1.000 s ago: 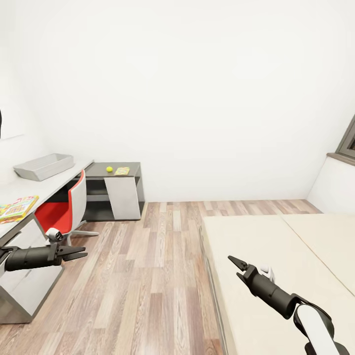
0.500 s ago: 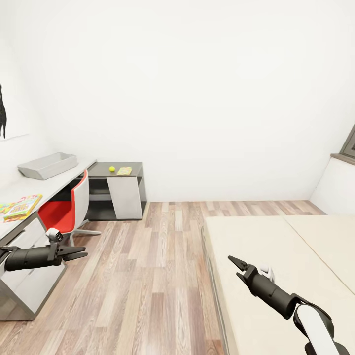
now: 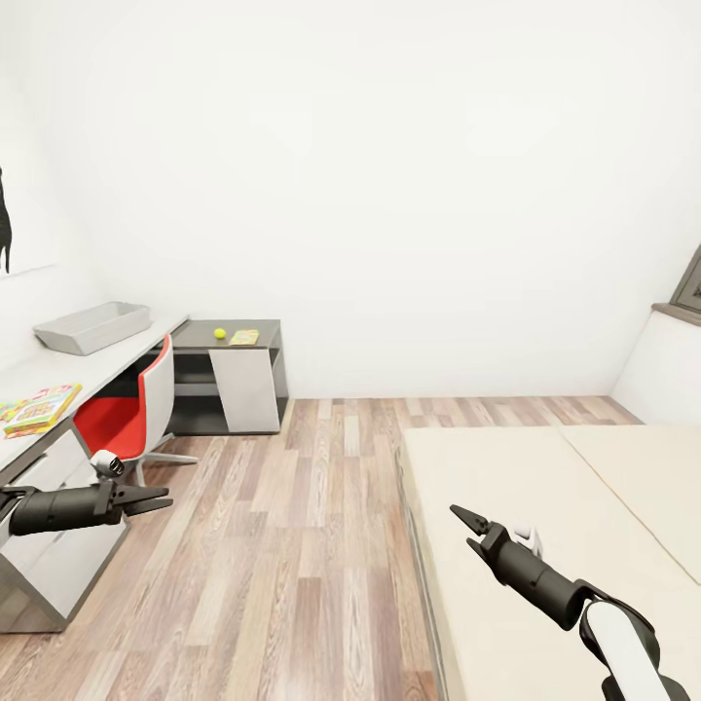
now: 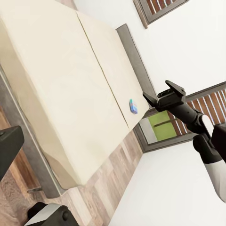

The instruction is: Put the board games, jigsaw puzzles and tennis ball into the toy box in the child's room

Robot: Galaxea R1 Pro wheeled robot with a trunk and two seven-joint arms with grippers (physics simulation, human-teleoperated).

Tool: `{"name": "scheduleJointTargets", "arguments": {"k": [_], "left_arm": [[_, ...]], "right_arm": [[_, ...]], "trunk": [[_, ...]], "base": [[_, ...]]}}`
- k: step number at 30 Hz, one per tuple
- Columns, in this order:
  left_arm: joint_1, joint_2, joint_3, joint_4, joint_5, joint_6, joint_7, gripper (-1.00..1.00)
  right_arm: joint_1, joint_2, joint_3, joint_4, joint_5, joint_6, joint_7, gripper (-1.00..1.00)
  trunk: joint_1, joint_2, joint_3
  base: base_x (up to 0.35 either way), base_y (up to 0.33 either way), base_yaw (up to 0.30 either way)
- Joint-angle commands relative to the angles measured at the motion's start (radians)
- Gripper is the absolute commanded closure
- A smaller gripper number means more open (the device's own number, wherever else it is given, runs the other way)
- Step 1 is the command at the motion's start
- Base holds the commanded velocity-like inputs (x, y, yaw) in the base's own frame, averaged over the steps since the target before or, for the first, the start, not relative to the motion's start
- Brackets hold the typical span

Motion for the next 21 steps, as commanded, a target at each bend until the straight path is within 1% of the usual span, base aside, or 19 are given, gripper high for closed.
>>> {"name": "scheduleJointTargets", "arguments": {"k": [1, 13, 21], "left_arm": [[-0.001, 0.001, -0.005, 0.0, 0.004, 0.011, -0.003, -1.0], [-0.001, 0.001, -0.005, 0.0, 0.004, 0.011, -0.003, -1.0], [-0.001, 0.001, -0.005, 0.0, 0.004, 0.011, -0.003, -1.0]], "right_arm": [[-0.001, 0.0, -0.002, 0.0, 0.004, 0.005, 0.005, -1.0], [-0.002, 0.0, -0.002, 0.0, 0.004, 0.005, 0.004, -1.0], [-0.001, 0.0, -0.002, 0.0, 0.004, 0.005, 0.005, -1.0]], "trunk": [[0.001, -0.002, -0.002], [0.001, -0.002, -0.002], [0.001, -0.002, -0.002]], "base": [[0.0, -0.029, 0.001], [-0.001, -0.007, 0.0], [-0.037, 0.0, 0.0]]}}
